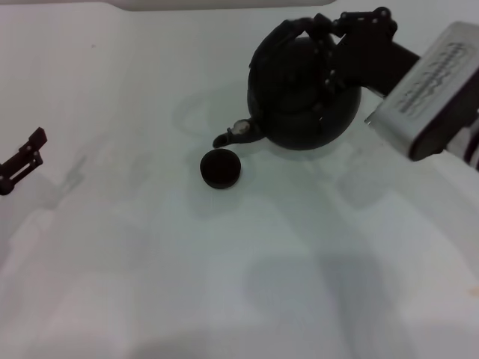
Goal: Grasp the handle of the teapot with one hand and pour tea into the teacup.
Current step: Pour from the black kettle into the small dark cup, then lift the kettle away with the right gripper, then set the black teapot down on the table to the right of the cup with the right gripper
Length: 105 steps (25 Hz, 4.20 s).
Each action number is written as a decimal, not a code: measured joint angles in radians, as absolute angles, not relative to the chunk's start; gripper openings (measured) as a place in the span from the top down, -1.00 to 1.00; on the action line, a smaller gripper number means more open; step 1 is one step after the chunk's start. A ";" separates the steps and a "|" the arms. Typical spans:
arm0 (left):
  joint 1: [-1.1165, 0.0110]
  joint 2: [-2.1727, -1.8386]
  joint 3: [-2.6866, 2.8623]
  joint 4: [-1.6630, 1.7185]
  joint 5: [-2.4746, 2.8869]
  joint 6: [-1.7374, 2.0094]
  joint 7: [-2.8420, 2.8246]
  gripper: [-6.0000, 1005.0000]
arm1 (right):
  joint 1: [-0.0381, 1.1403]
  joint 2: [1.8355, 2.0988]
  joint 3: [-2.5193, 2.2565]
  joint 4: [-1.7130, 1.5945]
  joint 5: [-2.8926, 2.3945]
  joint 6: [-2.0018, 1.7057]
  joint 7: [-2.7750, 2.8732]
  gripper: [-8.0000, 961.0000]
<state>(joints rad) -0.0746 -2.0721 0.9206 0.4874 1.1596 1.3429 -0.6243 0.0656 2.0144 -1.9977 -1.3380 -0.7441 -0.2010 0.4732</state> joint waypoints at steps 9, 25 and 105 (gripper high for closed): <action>-0.085 -2.069 0.920 0.491 1.163 1.331 -0.624 -0.71 | 0.041 2.012 -1.907 -1.297 -0.562 -0.261 0.491 0.77; -0.125 -2.069 0.920 0.488 1.169 1.303 -0.611 -0.71 | 0.050 2.004 -1.810 -1.006 -0.366 -0.628 0.639 0.77; -0.143 -2.072 0.925 0.492 1.166 1.301 -0.598 -0.71 | 0.135 2.003 -1.789 -0.711 -0.415 -0.772 0.571 0.51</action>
